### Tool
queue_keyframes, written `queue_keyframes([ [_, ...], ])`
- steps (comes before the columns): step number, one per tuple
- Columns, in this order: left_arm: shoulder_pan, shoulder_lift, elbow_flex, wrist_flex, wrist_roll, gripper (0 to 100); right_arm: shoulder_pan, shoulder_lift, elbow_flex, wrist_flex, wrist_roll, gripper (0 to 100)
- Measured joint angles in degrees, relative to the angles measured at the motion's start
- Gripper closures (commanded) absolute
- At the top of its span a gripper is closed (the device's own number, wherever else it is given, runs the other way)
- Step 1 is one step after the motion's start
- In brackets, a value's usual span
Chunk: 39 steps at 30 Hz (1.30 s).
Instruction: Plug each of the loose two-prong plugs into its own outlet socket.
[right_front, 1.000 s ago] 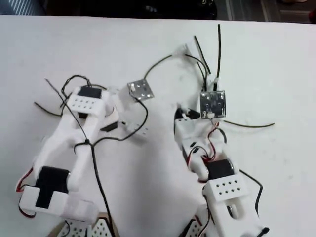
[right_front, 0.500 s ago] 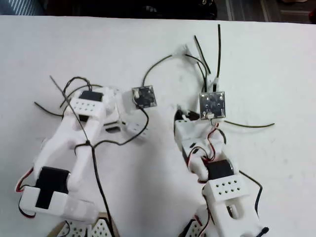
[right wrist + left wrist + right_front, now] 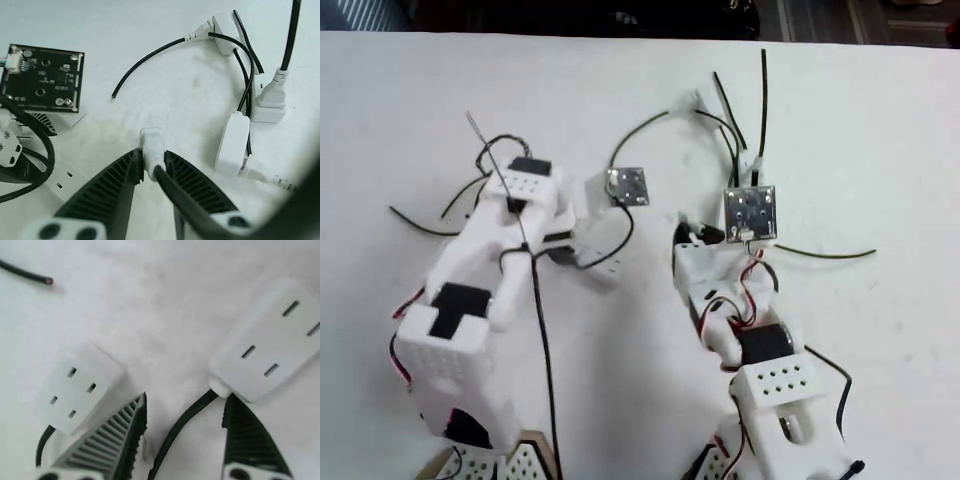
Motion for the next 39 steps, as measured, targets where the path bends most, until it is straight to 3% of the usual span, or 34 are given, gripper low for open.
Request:
queue_keyframes([
  [4, 0.35, 2.29, -0.88, 1.14, -1.76, 89, -0.09, 0.00, 0.00, 0.00, 0.00, 98.1],
  [13, 0.53, 2.46, -1.93, 10.81, -2.81, 89, -0.62, 0.00, 0.00, 0.00, 0.00, 98.1],
  [23, 0.44, -5.19, -1.85, 19.34, 13.80, 89, -1.05, 0.00, 0.00, 0.00, 0.00, 98.1],
  [29, 0.44, -5.63, 1.85, 16.70, 23.30, 86, -1.05, 0.00, 0.00, 0.00, 0.00, 98.1],
  [34, 0.44, -5.63, 4.04, 13.89, 19.16, 74, -1.05, 0.00, 0.00, 0.00, 0.00, 98.1],
  [39, 0.44, -5.63, 4.04, 10.29, 12.22, 72, -1.05, 0.00, 0.00, 0.00, 0.00, 98.1],
])
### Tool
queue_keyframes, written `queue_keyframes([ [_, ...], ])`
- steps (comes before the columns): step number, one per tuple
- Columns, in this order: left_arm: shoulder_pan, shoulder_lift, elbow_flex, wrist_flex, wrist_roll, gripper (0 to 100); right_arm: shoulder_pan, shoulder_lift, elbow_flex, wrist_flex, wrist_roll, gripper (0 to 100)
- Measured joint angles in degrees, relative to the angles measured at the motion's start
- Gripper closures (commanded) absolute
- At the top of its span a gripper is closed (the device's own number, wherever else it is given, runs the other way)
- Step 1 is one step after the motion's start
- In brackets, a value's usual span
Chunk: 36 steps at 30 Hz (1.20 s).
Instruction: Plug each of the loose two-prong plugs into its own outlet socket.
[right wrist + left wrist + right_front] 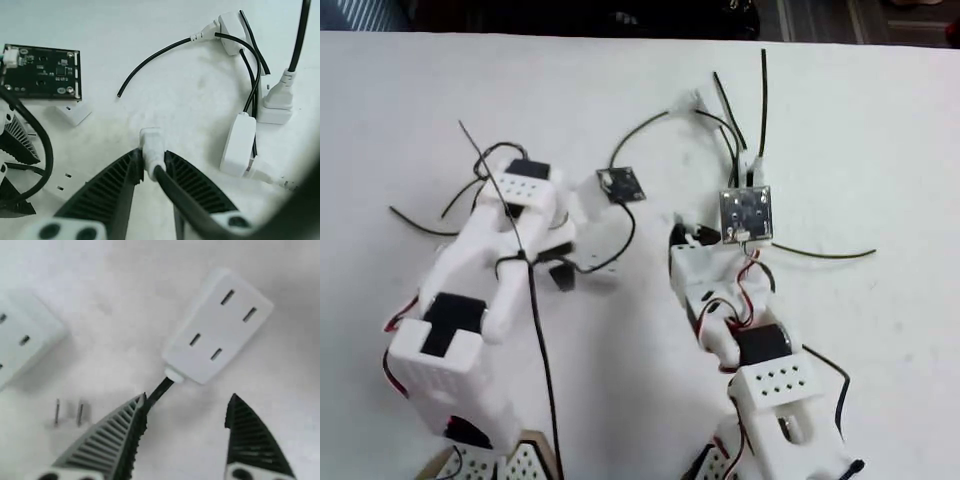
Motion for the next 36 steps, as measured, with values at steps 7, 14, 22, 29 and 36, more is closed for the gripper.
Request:
queue_keyframes([
  [7, 3.87, 0.00, 0.09, -1.14, -0.88, 79, 0.00, 0.00, 0.00, 0.00, 0.00, 98.1],
  [14, 7.56, -0.09, 3.08, -1.58, 12.31, 81, 0.00, 0.00, 0.00, 0.00, 0.00, 98.1],
  [22, 10.90, -0.18, 4.66, -5.19, 35.78, 71, 1.14, 0.00, 0.00, 0.00, 0.00, 98.1],
  [29, 11.52, -0.09, 4.66, -5.36, 47.03, 69, 1.58, 0.00, 0.00, 0.00, 0.00, 98.1],
  [36, 11.52, -0.09, 1.05, -2.73, 47.74, 69, 1.58, 0.00, 0.00, 0.00, 0.00, 98.1],
])
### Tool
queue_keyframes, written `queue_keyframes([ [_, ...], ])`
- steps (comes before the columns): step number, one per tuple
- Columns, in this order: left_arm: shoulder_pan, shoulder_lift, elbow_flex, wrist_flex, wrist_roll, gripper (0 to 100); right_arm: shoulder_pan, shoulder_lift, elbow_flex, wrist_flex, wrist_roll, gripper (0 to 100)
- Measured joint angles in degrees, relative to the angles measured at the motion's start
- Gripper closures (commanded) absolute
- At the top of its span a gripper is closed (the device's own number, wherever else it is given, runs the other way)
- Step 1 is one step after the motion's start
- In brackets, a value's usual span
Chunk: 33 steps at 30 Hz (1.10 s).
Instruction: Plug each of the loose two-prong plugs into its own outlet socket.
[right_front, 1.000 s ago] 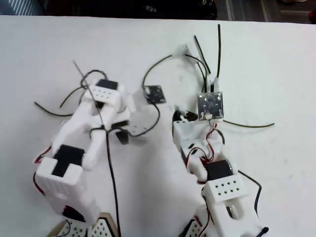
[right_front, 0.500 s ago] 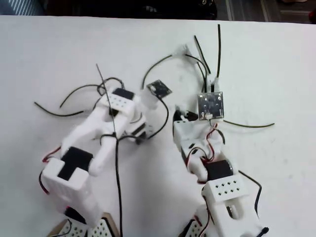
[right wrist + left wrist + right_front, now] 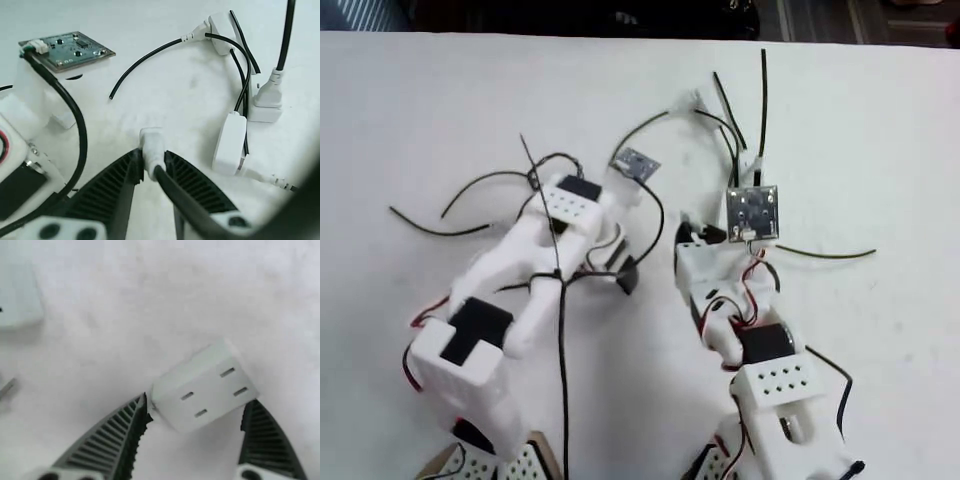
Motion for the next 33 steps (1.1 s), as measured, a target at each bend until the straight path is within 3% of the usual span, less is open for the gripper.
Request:
queue_keyframes([
  [11, -1.23, 0.00, -0.09, -12.40, 3.52, 69, 0.00, 0.00, 0.00, 0.00, 0.00, 98.1],
  [16, -4.13, 0.00, -0.09, -13.54, 3.52, 69, 0.00, 0.00, 0.00, 0.00, 0.00, 98.1],
  [25, -4.66, 0.09, -3.69, -3.87, -9.23, 69, 0.00, 0.00, 0.00, 0.00, 0.00, 98.1],
  [33, -4.66, 5.98, -5.63, -5.80, -14.95, 69, 0.00, 0.00, 0.00, 0.00, 0.00, 98.1],
])
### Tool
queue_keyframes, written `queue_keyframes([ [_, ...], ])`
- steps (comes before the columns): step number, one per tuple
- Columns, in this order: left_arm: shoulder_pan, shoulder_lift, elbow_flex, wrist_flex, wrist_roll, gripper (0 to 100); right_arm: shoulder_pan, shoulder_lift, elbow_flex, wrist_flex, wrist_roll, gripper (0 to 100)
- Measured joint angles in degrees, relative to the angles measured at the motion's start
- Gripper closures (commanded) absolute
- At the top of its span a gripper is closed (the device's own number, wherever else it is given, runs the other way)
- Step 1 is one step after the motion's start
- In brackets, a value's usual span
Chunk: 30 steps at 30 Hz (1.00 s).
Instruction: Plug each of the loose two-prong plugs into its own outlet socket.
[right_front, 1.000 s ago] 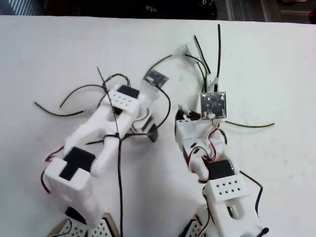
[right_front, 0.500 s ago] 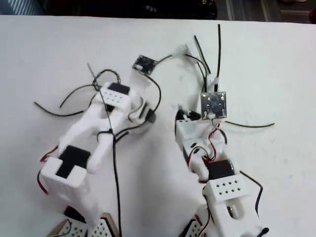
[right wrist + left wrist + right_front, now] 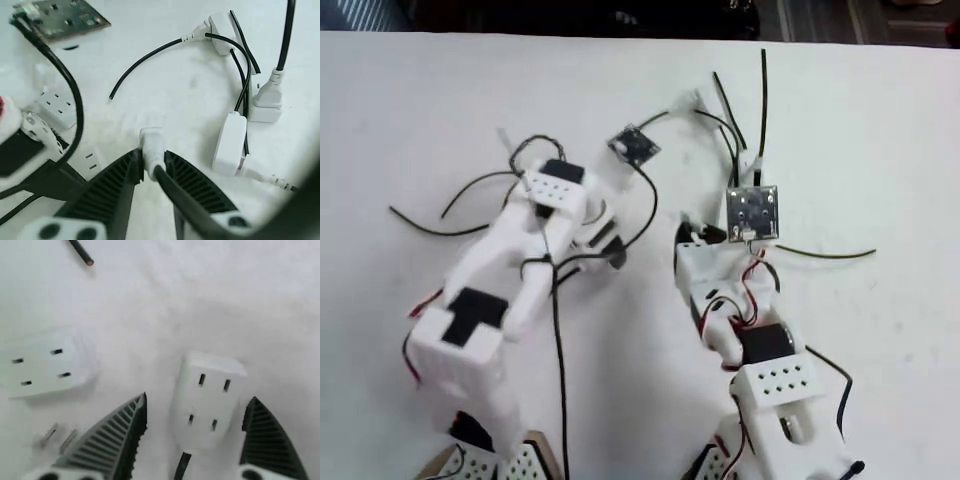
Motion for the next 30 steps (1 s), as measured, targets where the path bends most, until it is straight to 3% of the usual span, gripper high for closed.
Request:
queue_keyframes([
  [7, 0.18, 2.11, -7.12, 7.47, 3.16, 80, 0.00, 0.00, 0.00, 0.00, 0.00, 98.1],
  [14, 1.05, 1.93, -7.47, 10.90, 10.55, 65, 0.00, 0.00, 0.00, 0.00, 0.00, 98.1],
  [17, 1.05, -0.09, -8.26, 14.07, 12.84, 65, 0.00, 0.00, 0.00, 0.00, 0.00, 98.1],
  [25, 1.05, -15.12, -9.49, 22.15, 11.78, 65, -0.44, 0.00, -0.09, 0.79, 1.67, 98.1],
  [30, -3.96, -28.84, -1.85, 22.42, 11.69, 72, -2.90, 0.00, -4.75, 10.20, 3.08, 98.1],
])
